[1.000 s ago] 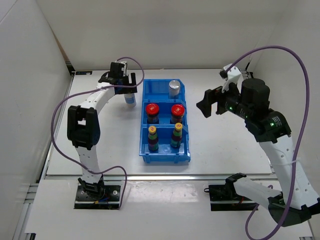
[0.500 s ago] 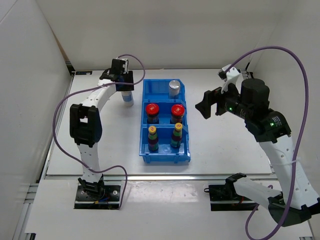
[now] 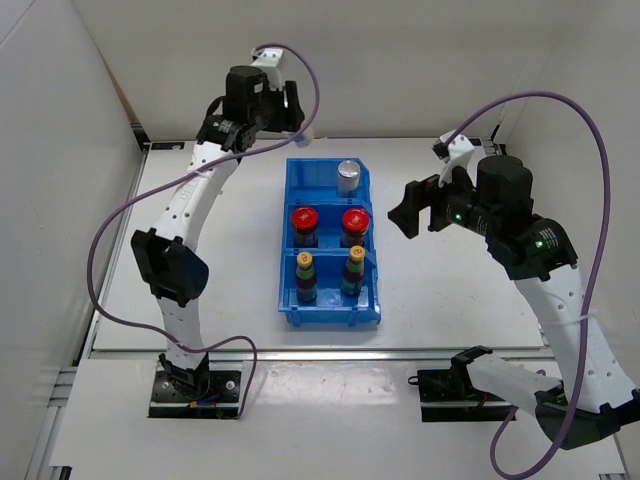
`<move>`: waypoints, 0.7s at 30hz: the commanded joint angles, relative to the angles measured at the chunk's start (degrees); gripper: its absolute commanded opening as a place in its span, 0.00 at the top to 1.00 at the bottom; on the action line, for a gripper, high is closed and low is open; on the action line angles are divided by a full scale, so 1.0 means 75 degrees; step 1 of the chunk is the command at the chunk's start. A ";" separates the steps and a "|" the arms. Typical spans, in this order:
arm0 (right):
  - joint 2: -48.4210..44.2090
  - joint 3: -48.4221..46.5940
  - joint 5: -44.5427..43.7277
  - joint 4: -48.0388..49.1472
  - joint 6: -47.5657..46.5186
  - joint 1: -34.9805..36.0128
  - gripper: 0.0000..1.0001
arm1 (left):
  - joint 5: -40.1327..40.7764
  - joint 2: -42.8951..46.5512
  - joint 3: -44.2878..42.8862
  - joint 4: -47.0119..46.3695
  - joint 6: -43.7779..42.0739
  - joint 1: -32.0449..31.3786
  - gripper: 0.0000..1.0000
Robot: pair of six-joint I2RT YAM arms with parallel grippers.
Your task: Organize the condiment bottles
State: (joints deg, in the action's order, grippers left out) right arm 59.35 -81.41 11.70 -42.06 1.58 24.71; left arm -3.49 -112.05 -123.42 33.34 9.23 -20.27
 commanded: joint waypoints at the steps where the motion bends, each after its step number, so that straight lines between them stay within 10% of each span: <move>1: -0.0097 -0.0126 -0.0118 0.0089 0.0199 -0.0037 0.00 | -0.0871 0.0035 -0.0056 -0.0075 -0.0036 -0.0274 0.75; 16: -0.0320 0.0014 0.0021 0.0019 0.0422 -0.0037 0.00 | -0.0531 -0.1208 0.0787 -0.0075 -0.0036 -0.0496 0.64; 21: -0.0390 0.0178 0.0021 0.0019 0.0492 -0.0037 0.00 | -0.0133 -0.1454 0.0858 -0.0075 -0.0188 -0.0648 0.45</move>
State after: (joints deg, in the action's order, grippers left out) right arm 57.41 -80.44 11.31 -42.39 4.56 24.71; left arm -5.98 -125.56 -116.25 36.12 8.62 -24.10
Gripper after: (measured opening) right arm 0.998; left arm 0.708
